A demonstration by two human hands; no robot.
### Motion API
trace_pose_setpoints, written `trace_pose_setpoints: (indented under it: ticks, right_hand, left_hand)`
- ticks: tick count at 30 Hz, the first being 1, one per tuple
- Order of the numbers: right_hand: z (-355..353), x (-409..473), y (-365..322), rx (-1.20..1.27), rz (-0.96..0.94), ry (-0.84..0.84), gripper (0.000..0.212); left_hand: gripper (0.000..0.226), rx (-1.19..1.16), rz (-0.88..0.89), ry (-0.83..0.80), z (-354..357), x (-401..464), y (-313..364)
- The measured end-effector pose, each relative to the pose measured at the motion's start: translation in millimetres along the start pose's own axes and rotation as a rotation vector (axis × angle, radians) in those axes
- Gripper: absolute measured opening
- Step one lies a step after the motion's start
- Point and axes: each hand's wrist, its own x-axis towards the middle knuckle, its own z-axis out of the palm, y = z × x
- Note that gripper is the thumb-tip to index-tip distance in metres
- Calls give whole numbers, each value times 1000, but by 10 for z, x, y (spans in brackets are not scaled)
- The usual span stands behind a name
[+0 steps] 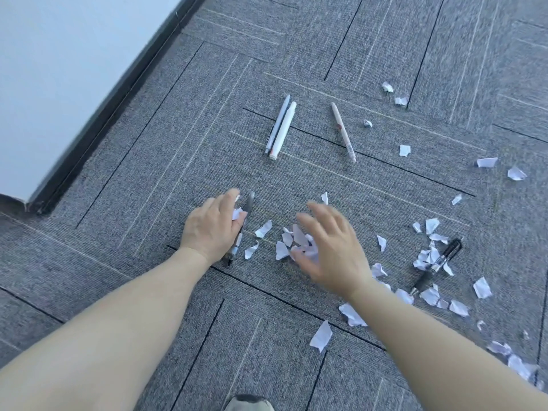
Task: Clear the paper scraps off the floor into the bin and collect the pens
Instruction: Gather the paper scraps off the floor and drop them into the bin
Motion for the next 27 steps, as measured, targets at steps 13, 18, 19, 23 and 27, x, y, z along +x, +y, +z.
trace_pose_setpoints:
  ticks: [13,18,19,23,27]
  right_hand:
    - [55,-229,40,43,-274,-154,48]
    - [-63,-395,200,32,4,124,44]
    - [-84,-422,251,24,133,134,48]
    - [-56,-557,442,45,361,50,65]
    - [-18,-770,434,170,238,-1,65]
  left_hand:
    - [29,-24,-51,78,-76,49,-56]
    - [31,-181,274,179,-225,55,489]
    - [30,-193,326,164,-158,1,612]
    - [29,-129,219,38,113,-217,809]
    - [65,-225,108,-116,228,-424,787]
